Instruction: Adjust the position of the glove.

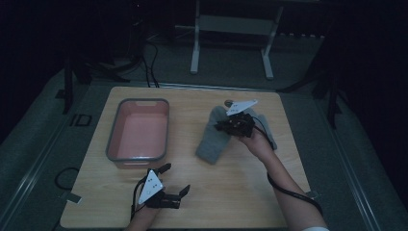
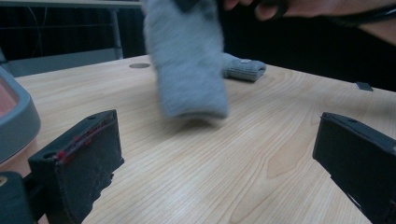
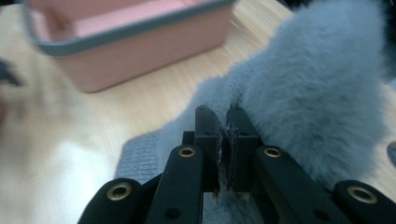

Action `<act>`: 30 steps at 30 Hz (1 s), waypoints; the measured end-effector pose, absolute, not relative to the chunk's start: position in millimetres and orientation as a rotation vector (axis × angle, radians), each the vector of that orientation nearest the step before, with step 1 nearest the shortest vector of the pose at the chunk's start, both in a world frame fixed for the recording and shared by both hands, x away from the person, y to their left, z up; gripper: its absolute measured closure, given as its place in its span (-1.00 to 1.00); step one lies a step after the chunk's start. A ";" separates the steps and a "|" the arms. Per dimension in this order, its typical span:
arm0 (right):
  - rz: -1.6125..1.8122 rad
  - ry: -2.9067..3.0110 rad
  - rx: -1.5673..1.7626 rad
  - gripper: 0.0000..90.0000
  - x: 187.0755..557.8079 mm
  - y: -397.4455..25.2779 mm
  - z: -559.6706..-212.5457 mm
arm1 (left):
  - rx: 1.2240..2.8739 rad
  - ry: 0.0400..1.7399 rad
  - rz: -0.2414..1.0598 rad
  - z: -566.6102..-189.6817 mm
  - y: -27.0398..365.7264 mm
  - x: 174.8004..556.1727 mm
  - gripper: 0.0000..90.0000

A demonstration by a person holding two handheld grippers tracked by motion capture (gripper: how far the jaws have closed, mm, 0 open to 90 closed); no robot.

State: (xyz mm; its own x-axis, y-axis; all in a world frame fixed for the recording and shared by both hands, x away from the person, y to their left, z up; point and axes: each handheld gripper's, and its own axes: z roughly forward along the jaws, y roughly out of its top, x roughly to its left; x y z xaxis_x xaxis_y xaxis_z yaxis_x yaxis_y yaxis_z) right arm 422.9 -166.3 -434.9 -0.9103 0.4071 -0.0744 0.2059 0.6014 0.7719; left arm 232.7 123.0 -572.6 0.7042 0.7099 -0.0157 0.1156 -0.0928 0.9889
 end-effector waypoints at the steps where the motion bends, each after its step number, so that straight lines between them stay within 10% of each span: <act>1: 1.211 2.585 0.482 0.90 417.0 -168.6 -429.0 | 1.614 0.685 0.569 -572.6 123.1 232.7 -0.97; 9: 1.304 2.631 0.312 0.90 380.2 -176.7 -405.9 | 1.612 0.684 0.570 -572.7 122.9 232.6 -0.97; 30: 1.040 2.923 0.393 0.86 432.8 -141.9 -524.7 | 1.614 0.683 0.569 -572.6 122.8 232.8 -0.97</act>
State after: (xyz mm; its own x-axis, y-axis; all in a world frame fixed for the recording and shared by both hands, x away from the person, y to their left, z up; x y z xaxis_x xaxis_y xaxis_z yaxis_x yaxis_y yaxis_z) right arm 432.8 -141.9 -524.7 -0.9684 0.2395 0.0702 0.2300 0.7471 0.6237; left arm 232.8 122.8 -572.6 0.7045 0.7095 -0.0142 0.1145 -0.0939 0.9890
